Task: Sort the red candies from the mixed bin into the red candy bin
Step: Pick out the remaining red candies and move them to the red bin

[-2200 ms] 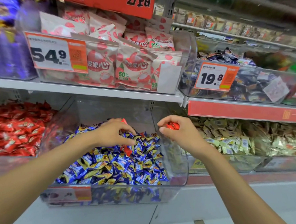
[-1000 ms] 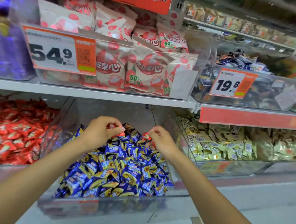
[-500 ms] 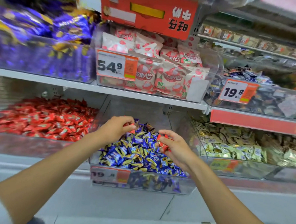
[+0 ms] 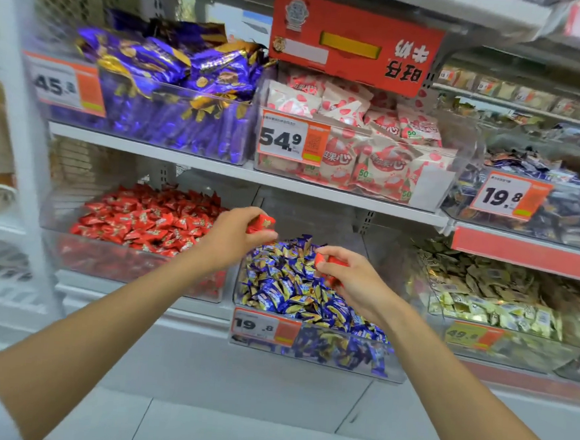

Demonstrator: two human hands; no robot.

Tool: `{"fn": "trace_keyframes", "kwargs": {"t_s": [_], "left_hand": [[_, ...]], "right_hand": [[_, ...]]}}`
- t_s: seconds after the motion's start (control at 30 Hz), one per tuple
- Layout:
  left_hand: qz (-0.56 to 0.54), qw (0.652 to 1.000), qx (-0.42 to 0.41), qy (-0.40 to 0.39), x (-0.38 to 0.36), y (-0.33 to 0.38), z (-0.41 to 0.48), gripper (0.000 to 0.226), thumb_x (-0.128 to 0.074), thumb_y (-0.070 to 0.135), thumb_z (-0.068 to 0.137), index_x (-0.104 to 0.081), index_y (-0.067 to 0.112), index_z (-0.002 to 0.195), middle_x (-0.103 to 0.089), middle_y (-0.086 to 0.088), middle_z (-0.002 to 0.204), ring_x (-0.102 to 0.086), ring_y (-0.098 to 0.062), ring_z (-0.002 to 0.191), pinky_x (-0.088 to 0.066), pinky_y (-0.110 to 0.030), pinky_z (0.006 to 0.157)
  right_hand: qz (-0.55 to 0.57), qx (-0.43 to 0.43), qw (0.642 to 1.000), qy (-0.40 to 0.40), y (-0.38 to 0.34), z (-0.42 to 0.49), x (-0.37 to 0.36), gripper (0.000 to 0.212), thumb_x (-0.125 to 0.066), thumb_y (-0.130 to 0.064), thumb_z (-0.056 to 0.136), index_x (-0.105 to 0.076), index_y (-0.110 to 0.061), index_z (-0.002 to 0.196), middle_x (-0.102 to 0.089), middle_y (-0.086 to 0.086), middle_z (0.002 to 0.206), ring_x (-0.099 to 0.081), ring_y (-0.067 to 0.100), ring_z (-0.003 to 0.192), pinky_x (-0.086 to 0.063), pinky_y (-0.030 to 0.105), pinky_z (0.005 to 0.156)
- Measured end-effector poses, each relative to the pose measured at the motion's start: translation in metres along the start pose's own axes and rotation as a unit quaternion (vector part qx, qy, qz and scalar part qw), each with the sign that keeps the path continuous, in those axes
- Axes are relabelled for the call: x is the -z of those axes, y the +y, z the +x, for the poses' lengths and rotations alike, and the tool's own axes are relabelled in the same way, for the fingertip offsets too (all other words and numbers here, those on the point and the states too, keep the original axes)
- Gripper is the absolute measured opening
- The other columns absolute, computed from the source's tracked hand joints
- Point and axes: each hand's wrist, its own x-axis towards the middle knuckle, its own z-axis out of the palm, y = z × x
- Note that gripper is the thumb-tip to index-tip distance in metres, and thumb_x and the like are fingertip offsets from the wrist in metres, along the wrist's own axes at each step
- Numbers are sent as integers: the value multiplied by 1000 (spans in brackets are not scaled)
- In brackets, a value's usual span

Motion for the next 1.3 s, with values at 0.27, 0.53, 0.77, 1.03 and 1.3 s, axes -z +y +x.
{"fn": "trace_keyframes", "kwargs": {"t_s": [0.27, 0.53, 0.77, 1.03, 1.3], "left_hand": [[110, 986, 77, 103, 101, -93, -4, 22, -77, 24, 77, -56, 21, 71, -45, 13, 55, -41, -4, 54, -31, -25, 53], [151, 981, 120, 27, 121, -143, 11, 67, -64, 57, 78, -57, 17, 130, -60, -5, 130, -54, -21, 124, -41, -41, 105], [28, 995, 51, -76, 30, -75, 0, 64, -50, 57, 86, -47, 21, 139, -47, 0, 143, -40, -11, 132, -27, -24, 109], [-35, 993, 76, -79, -11, -78, -10, 54, -39, 66, 81, -38, 50, 132, -40, 11, 147, -34, -3, 135, -21, -27, 115], [-68, 992, 85, -59, -15, -69, -7, 69, -41, 65, 71, -44, 39, 135, -44, 13, 141, -38, 0, 129, -26, -23, 108]], "right_hand": [[-166, 166, 970, -61, -39, 58, -104, 24, -67, -2, 83, -66, -19, 100, -59, -3, 88, -50, 8, 74, -41, 15, 69], [-354, 214, 904, -110, -51, 126, -162, 53, -73, -23, 83, -55, -17, 133, -56, 2, 134, -50, 14, 124, -32, 15, 101], [-369, 194, 907, -64, -14, 64, -47, 36, -67, -21, 88, -59, -28, 123, -55, -7, 124, -50, 11, 121, -38, 25, 100], [-452, 103, 867, -181, 38, 47, -31, 80, -74, -55, 72, -34, -50, 141, -4, 2, 160, 6, 20, 147, -7, 54, 118], [-531, 103, 839, -61, 57, 96, -27, 79, -74, -47, 76, -35, -35, 144, -16, 12, 154, -13, 33, 143, -19, 45, 115]]}}
